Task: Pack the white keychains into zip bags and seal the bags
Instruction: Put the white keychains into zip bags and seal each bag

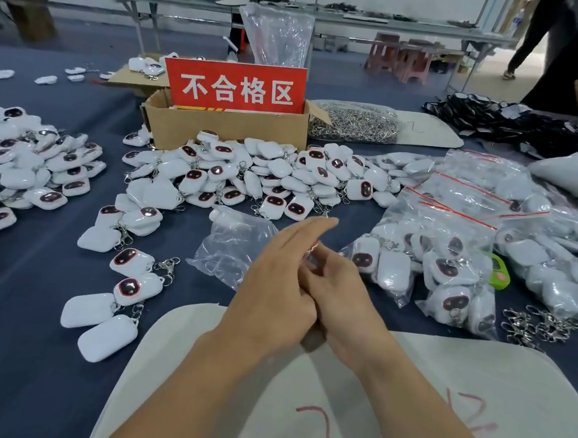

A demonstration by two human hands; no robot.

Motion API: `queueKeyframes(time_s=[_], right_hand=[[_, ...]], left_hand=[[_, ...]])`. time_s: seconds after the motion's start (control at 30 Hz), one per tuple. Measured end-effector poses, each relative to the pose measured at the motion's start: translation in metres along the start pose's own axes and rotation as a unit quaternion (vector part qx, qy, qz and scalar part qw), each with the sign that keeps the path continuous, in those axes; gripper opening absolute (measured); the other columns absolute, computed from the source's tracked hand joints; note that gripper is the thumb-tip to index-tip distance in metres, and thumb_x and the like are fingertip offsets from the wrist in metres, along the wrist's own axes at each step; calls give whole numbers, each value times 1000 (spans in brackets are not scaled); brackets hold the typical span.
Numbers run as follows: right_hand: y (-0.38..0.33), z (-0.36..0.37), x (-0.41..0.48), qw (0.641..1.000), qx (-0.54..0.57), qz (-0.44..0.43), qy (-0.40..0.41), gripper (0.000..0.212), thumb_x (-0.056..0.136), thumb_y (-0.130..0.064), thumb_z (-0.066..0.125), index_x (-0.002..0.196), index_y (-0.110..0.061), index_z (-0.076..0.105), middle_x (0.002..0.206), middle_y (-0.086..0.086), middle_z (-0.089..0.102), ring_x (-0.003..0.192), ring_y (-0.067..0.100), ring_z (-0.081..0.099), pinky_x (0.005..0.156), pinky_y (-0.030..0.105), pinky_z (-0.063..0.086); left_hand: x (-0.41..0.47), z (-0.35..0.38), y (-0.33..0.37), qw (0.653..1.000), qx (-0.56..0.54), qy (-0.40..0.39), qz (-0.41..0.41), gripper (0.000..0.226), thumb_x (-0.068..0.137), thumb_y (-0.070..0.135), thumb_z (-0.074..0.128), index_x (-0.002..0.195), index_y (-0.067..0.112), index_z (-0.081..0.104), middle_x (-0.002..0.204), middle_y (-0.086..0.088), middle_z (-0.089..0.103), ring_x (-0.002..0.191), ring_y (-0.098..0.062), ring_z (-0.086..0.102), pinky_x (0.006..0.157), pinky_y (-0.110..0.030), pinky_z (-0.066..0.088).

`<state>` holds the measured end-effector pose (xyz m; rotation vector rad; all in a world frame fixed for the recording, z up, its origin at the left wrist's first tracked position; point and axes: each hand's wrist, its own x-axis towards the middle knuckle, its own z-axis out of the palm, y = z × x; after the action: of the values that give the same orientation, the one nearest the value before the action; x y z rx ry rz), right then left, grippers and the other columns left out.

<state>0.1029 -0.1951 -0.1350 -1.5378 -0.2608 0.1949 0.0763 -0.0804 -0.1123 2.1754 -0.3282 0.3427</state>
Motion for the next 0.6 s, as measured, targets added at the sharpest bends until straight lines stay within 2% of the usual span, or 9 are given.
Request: queueKeyframes(time_s=[0.07, 0.13, 0.2, 0.27, 0.33, 0.4, 0.47, 0.53, 0.6], right_hand=[[2, -1, 4, 999, -39, 5, 11, 19, 97, -25, 58, 111, -25, 72, 102, 0, 79, 98, 22, 74, 95, 48, 57], [1, 0, 6, 998, -58, 9, -10, 23, 97, -25, 59, 115, -27, 72, 110, -2, 79, 110, 22, 73, 104, 50, 53], [0, 0, 7, 998, -36, 26, -38, 22, 99, -23, 62, 117, -28, 74, 113, -2, 78, 110, 19, 73, 100, 44, 57], [1, 0, 8, 998, 7, 39, -42, 19, 98, -21, 65, 112, -22, 78, 109, 4, 79, 105, 23, 76, 88, 35, 61], [2, -4, 11, 998, 15, 26, 57, 18, 93, -10, 66, 94, -17, 82, 93, 8, 80, 91, 26, 77, 79, 33, 62], [7, -10, 20, 977, -72, 1, 201, 30, 91, 1, 60, 83, -20, 79, 82, 2, 79, 79, 23, 75, 77, 28, 62], [7, -13, 32, 948, -207, -30, 239, 38, 94, 2, 52, 102, -26, 76, 100, -4, 76, 78, 16, 69, 70, 10, 50], [9, -13, 51, 927, -323, -43, 183, 51, 94, 4, 46, 134, -23, 65, 133, 4, 63, 105, 17, 63, 81, 3, 40], [12, -10, 72, 901, -416, -61, 103, 69, 89, 10, 47, 154, -15, 44, 161, 12, 38, 146, 26, 36, 115, 16, 25]], left_hand=[[3, -9, -7, 999, 18, -45, 0, 98, 60, 4, 53, 150, 43, 41, 143, 25, 45, 134, 5, 43, 110, -14, 37], [7, -22, -17, 995, 32, -94, -4, 101, 61, 6, 63, 154, 39, 37, 145, 18, 50, 134, -1, 45, 113, -28, 39], [7, -30, -25, 991, 76, -111, 6, 100, 63, 9, 63, 155, 36, 36, 143, 13, 54, 131, -3, 44, 117, -34, 36], [6, -30, -30, 988, 125, -86, 17, 91, 63, 15, 61, 151, 32, 45, 133, 10, 62, 120, -4, 46, 115, -32, 35], [6, -27, -34, 990, 137, -33, -7, 77, 67, 16, 67, 141, 30, 55, 121, 9, 67, 113, -10, 51, 109, -31, 38], [8, -27, -42, 987, 154, 21, -49, 73, 68, 11, 73, 137, 28, 58, 119, 6, 67, 114, -16, 53, 112, -33, 35], [11, -30, -50, 977, 198, 53, -58, 79, 65, 7, 73, 141, 24, 56, 122, 0, 66, 119, -21, 54, 115, -29, 23], [13, -30, -54, 969, 228, 66, -70, 90, 64, 7, 72, 149, 23, 47, 132, 0, 60, 130, -21, 49, 120, -29, 14], [15, -29, -57, 966, 238, 73, -76, 99, 64, 9, 72, 155, 23, 37, 144, 1, 52, 139, -19, 41, 125, -32, 10]])
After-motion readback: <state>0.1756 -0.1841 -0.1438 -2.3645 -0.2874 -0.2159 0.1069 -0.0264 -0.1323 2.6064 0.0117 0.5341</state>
